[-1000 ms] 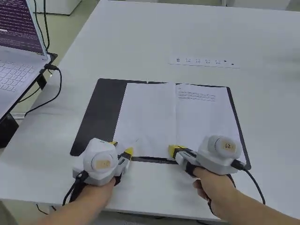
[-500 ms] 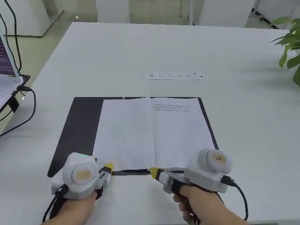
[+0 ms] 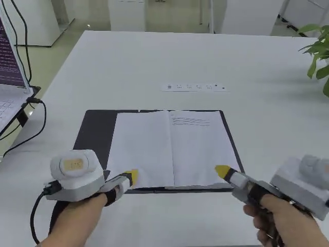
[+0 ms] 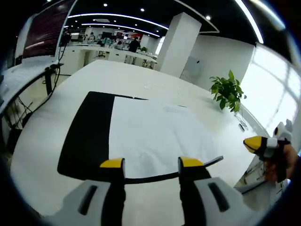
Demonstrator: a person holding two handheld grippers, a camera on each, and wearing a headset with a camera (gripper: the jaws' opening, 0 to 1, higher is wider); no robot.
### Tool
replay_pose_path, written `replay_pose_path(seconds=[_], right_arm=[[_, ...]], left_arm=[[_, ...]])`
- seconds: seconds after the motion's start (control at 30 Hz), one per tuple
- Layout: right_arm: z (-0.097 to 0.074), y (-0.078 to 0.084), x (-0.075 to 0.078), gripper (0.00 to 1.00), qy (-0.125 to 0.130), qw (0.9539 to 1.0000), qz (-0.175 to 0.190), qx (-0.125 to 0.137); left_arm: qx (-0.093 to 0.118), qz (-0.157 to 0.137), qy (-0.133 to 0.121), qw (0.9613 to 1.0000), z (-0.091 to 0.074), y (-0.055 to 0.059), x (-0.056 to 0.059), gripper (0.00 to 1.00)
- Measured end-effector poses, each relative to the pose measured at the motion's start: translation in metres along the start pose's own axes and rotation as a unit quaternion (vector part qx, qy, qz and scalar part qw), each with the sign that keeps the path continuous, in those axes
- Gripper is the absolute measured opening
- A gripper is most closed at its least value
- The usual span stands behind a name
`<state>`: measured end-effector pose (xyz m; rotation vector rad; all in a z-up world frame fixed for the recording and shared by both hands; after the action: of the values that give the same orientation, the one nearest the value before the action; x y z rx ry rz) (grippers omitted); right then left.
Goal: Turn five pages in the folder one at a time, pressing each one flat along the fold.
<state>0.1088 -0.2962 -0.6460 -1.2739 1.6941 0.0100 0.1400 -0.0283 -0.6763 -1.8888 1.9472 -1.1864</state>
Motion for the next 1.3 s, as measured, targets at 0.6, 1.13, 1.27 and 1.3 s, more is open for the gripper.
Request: replay_pose_path(seconds=[0.6,1.13,1.27,1.3], right_arm=[[-0.019,-0.012,0.016,0.56,0.093,0.9754,-0.199,-0.023],[-0.025,-0.021,0.020,1.00,0.087,0.9654,-0.246,-0.007],[-0.025,-0.019,0.018,1.00,0.082,0.9666,-0.242,-0.009],[-0.025,-0.019,0.017,1.00,0.083,0.9670,-0.241,-0.008]], left_arm=[[0.013,0.029,-0.043,0.9986,-0.057,0.003,-0.005,0.91],[0.026,0.056,-0.079,0.9949,-0.085,0.006,-0.021,0.99],[0.026,0.065,-0.090,0.9935,-0.088,0.007,-0.023,0.99],[0.025,0.069,-0.093,0.9930,-0.089,0.007,-0.023,0.99]])
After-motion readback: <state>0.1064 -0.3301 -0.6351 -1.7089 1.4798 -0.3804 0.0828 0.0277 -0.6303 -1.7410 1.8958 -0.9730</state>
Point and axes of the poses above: the centre of the closed fingertips' face, and the gripper's own axes: z roughly forward along the fingers, x roughly to its right, y roughly out of its underside, the point moved 4 cm from there along -z, roughly backward along the fingers, and after that the axes turned 13 degrees about -x, right-handed, at the moved point
